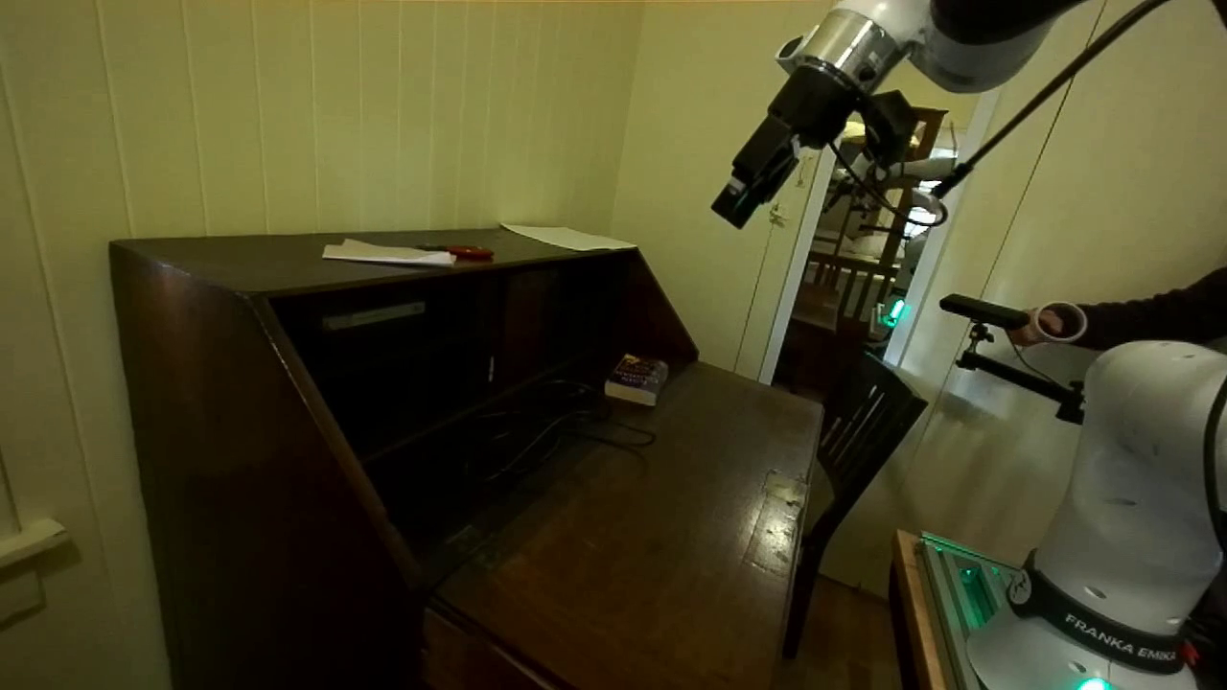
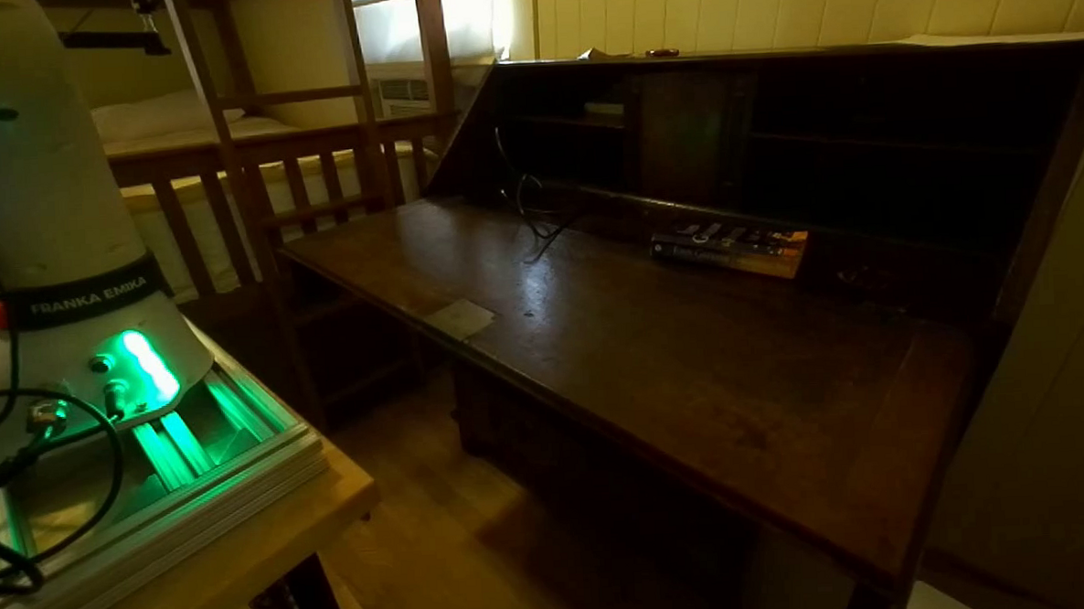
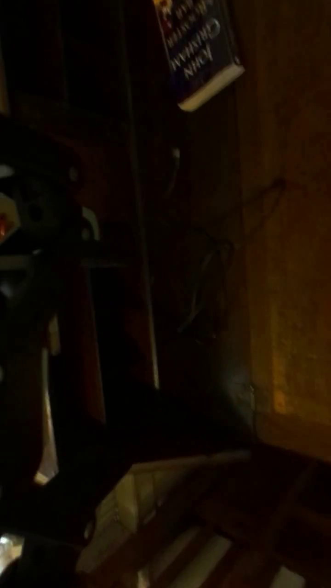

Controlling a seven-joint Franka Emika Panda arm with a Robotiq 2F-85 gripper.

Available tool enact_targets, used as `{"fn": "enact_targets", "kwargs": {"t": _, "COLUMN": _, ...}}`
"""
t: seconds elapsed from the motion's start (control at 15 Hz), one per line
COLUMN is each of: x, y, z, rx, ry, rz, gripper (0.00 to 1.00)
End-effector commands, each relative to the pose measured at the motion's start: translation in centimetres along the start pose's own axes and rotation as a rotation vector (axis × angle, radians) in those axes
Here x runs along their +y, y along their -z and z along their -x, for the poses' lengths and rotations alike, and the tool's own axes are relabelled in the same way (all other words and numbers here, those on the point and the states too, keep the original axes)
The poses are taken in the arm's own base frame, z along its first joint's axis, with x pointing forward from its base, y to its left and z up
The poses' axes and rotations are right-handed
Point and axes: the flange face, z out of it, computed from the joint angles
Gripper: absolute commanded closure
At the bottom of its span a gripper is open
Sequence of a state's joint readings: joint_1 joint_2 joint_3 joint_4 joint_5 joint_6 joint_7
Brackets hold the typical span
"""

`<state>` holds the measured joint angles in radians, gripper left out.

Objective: Put the pen on the top, on the desk shelf

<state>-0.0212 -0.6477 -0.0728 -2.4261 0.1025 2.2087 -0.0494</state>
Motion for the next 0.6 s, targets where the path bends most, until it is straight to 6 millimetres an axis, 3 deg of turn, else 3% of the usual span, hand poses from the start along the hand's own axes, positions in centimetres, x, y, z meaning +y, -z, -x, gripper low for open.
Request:
{"fn": "enact_targets", "kwargs": {"t": 0.0, "x": 5.0, "y": 1.6, "z": -6.8, "rx": 0.111, "ry": -0.04, "rz": 0.167, "gripper": 0.0}}
{"fn": "enact_targets", "kwargs": {"t": 0.07, "x": 6.0, "y": 2.1, "z": -7.9, "rx": 0.141, "ry": -0.077, "rz": 0.2, "gripper": 0.0}}
{"fn": "enact_targets", "kwargs": {"t": 0.13, "x": 4.5, "y": 1.8, "z": -4.7, "rx": 0.109, "ry": -0.04, "rz": 0.133, "gripper": 0.0}}
{"fn": "enact_targets", "kwargs": {"t": 0.27, "x": 6.2, "y": 2.1, "z": -6.8, "rx": 0.131, "ry": -0.065, "rz": 0.171, "gripper": 0.0}}
{"fn": "enact_targets", "kwargs": {"t": 0.53, "x": 6.1, "y": 1.8, "z": -7.5, "rx": 0.129, "ry": -0.071, "rz": 0.176, "gripper": 0.0}}
